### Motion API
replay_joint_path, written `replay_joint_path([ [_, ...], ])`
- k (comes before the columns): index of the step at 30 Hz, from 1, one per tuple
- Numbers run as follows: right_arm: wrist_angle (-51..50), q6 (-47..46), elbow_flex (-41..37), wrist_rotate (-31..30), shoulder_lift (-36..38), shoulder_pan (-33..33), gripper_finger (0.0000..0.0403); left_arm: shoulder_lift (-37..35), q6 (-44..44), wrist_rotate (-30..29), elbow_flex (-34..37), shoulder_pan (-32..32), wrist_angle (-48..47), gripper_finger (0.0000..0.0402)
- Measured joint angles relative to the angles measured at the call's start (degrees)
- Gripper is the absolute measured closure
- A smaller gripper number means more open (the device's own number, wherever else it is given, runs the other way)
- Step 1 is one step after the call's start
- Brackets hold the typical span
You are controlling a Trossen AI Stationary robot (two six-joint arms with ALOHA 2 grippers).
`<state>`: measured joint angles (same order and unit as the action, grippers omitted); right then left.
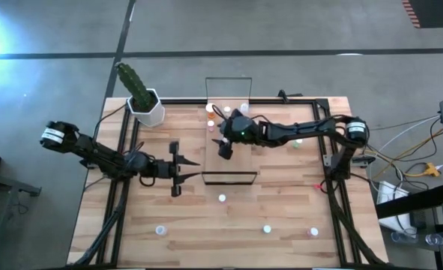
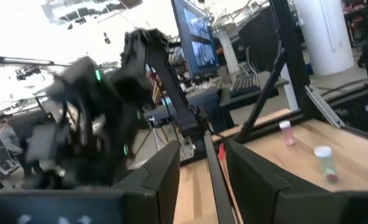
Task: Pick and place medicine bottles onto shelf by color
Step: Put the white transparent pill bottle on the shelf
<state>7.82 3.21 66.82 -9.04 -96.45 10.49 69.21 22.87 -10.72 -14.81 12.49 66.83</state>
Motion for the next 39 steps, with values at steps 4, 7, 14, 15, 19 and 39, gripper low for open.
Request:
replay_joint_path([
  [4,-9.0,2.4,3.5,-0.1,3.7,-1.9,0.012,0.0,0.0,0.0,0.0,0.2,-1.9,0.0289],
  [7,-16.6,2.4,5.4,-1.0,7.1,-4.0,0.0155,0.0,0.0,0.2,0.0,1.0,-1.9,0.0289],
  [14,-26.7,1.1,4.3,-16.0,14.9,-16.1,0.0309,0.0,0.0,1.3,0.0,3.1,-2.8,0.033],
  [15,-28.0,0.1,4.0,-17.4,15.8,-18.4,0.0332,0.0,0.0,1.8,0.1,3.3,-3.4,0.0341],
  [19,-30.3,-4.0,2.1,-22.3,17.5,-27.9,0.0385,0.0,0.0,3.1,0.2,3.9,-4.3,0.0388],
  [39,-49.1,-47.2,2.4,-21.0,8.1,-54.2,0.0163,0.1,-0.2,3.2,0.2,6.5,-10.3,0.0395],
])
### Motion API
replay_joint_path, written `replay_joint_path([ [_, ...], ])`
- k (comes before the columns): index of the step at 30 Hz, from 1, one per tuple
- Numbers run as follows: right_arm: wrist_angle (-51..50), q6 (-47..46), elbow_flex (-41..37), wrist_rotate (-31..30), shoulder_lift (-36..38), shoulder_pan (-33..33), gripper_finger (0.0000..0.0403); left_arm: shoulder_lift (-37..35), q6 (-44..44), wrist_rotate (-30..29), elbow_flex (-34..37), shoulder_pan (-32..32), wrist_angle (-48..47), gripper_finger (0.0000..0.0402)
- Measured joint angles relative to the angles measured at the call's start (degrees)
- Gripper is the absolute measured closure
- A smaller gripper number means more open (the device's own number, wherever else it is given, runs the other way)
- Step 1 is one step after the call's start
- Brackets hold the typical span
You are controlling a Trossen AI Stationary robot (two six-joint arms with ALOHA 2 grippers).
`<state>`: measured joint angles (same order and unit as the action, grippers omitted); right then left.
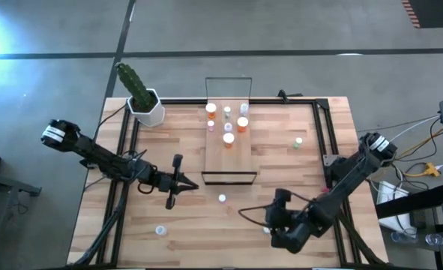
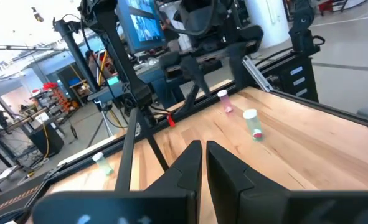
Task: Pick and place medicine bottles onto shelf by color
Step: Put the white transparent pill bottle on the shelf
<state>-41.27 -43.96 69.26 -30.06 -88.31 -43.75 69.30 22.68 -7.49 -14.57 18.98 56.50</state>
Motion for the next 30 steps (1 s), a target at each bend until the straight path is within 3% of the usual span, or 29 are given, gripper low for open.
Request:
replay_joint_path([
  [3,0.0,-2.8,0.1,3.8,-1.3,-1.0,0.0138,0.0,0.0,0.0,0.0,0.0,-0.1,0.0395],
  [8,-0.2,-4.1,0.1,5.1,-3.5,-1.4,0.0125,0.0,0.0,0.0,0.0,0.0,-0.1,0.0395],
  [30,1.9,-4.5,0.0,12.0,-9.6,-0.6,0.0161,0.0,-1.3,0.0,0.1,0.0,-0.6,0.0395],
])
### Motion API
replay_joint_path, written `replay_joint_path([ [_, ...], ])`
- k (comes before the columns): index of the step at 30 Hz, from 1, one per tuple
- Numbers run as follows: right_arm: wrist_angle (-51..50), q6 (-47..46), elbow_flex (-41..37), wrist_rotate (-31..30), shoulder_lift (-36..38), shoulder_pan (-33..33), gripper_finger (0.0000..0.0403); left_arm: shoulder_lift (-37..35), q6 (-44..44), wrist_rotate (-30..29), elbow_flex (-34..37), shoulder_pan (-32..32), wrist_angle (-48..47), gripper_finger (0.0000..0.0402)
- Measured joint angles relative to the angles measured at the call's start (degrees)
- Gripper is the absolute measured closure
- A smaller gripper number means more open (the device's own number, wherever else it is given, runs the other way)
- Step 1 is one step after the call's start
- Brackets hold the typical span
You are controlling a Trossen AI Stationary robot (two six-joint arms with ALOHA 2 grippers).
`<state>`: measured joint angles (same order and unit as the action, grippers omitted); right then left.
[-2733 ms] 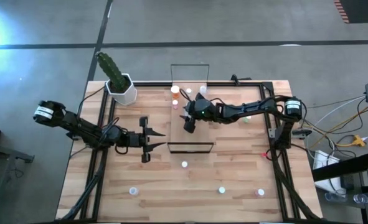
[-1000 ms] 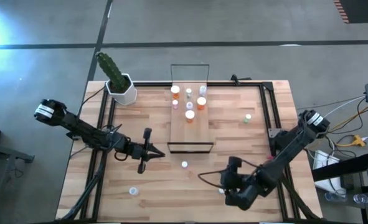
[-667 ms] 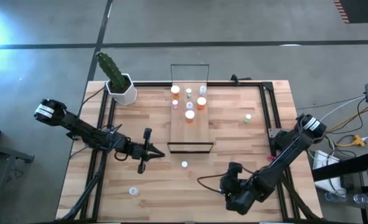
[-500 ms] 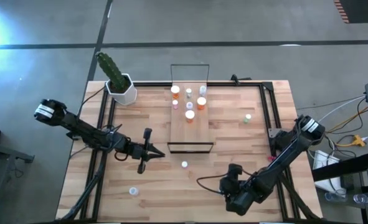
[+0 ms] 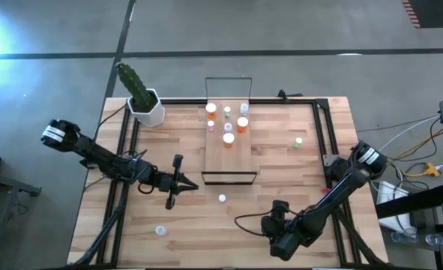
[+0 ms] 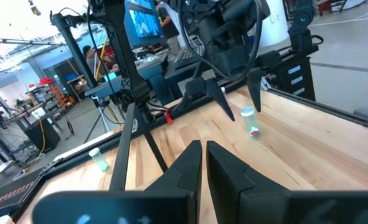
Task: Pick and place medicine bottles onto shelf by color
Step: Put the white transparent pill bottle on the shelf
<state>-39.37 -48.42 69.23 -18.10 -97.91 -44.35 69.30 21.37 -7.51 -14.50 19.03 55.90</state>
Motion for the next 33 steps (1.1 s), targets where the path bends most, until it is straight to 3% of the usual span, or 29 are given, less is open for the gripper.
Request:
replay_joint_path([
  [6,0.1,0.5,0.0,0.6,-0.2,0.9,0.0191,0.0,0.0,0.0,0.0,0.0,0.0,0.0395],
  [14,0.5,5.1,1.2,1.8,0.0,0.9,0.0306,0.0,-0.1,0.0,0.7,0.0,0.0,0.0395],
  [21,-0.6,17.2,8.7,1.3,3.5,1.6,0.0308,-0.2,-0.1,-0.1,0.9,0.0,0.0,0.0395],
  [25,-5.9,22.2,16.3,-1.5,5.1,4.2,0.0286,-0.5,-0.1,-0.1,0.9,0.0,0.1,0.0395],
  [33,-14.7,36.1,34.0,-3.2,5.9,17.8,0.0299,-0.8,0.0,-0.3,0.9,0.0,0.1,0.0395],
])
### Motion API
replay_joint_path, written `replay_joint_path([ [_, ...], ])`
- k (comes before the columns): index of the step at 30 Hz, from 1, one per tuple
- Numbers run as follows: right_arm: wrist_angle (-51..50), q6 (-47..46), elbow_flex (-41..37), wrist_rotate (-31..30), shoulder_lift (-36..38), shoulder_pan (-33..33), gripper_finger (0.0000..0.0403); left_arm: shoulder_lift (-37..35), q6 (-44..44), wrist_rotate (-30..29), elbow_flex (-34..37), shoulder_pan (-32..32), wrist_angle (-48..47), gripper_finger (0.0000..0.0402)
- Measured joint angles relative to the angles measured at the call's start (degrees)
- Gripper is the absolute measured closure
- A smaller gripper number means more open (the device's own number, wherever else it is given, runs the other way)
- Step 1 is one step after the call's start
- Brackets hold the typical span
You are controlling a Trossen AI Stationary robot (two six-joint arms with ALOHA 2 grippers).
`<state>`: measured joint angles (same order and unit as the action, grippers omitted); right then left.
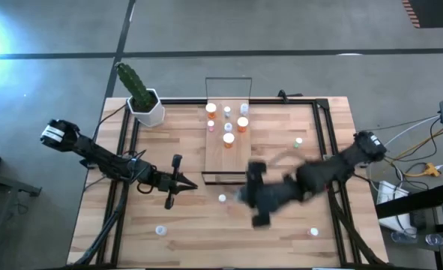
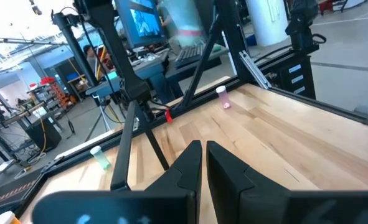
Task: Pick and place medicine bottles onto shelf by color
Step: Put the white transparent pill bottle on the shelf
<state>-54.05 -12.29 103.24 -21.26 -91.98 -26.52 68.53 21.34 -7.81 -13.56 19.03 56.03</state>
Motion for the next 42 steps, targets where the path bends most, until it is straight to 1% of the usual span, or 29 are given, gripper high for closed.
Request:
replay_joint_path([
  [2,-1.5,2.7,3.2,0.1,0.0,5.2,0.03,0.0,0.0,0.0,0.0,0.0,0.0,0.0395],
  [5,-2.0,5.8,5.7,0.8,0.0,14.1,0.0295,0.0,0.1,0.0,0.0,0.0,0.0,0.0395],
  [6,-2.0,6.4,6.1,2.4,-0.3,17.2,0.0293,0.0,0.0,0.0,0.0,0.0,0.0,0.0395],
  [9,-0.1,8.5,5.9,10.7,-2.1,26.0,0.029,0.0,0.1,0.0,0.0,0.0,0.0,0.0395],
  [12,4.1,11.1,5.1,18.2,-5.8,32.1,0.0291,0.0,0.2,0.0,0.0,0.0,0.0,0.0395],
  [13,4.9,12.1,5.1,19.7,-7.3,33.5,0.0292,0.0,0.2,0.0,0.0,0.0,0.0,0.0395],
  [16,5.8,14.0,5.5,21.3,-11.9,37.1,0.0293,0.0,0.2,0.0,0.0,0.0,0.0,0.0395],
  [20,6.0,14.5,6.6,21.6,-17.4,40.3,0.0288,0.0,0.3,0.0,0.0,0.0,0.0,0.0395],
  [25,5.9,14.7,9.6,22.2,-23.9,42.2,0.0291,0.0,0.4,0.0,0.0,0.0,0.0,0.0395],
  [29,5.1,15.3,12.8,25.8,-27.9,42.9,0.0294,0.0,0.2,0.0,0.1,0.0,0.0,0.0395],
  [36,-0.1,16.0,17.1,25.8,-31.7,42.8,0.0289,0.0,0.1,0.0,0.2,0.0,0.0,0.0395],
  [42,-0.3,15.4,17.1,25.8,-31.8,42.8,0.0286,0.0,0.0,0.0,0.2,0.0,0.0,0.0395],
])
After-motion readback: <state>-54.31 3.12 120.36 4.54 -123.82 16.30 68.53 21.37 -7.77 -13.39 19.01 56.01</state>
